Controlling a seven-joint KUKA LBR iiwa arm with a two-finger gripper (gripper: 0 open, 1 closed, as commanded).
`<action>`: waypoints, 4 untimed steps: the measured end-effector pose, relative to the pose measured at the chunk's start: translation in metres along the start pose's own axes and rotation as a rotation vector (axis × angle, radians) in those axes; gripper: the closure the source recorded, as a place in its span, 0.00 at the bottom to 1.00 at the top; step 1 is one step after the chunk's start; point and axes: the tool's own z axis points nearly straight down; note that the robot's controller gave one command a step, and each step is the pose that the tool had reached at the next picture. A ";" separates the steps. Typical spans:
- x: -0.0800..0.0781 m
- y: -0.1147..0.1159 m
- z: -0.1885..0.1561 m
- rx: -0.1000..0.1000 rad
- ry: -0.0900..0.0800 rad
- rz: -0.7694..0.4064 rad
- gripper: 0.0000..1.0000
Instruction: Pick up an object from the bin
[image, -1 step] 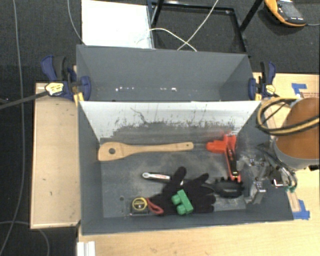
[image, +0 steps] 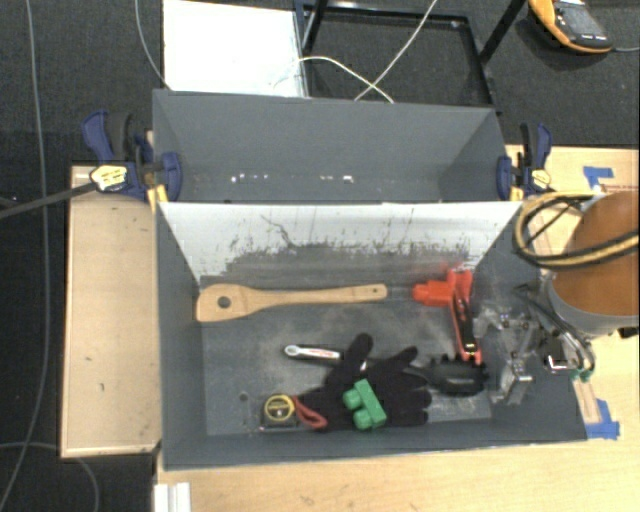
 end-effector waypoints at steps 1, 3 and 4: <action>-0.029 0.013 0.075 -0.001 0.001 0.177 0.00; -0.023 0.024 0.046 -0.002 0.008 0.257 0.00; -0.012 0.024 0.075 0.000 -0.005 0.255 0.00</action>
Offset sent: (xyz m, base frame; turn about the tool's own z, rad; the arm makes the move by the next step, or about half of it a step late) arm 0.0213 0.0141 -0.0133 0.1461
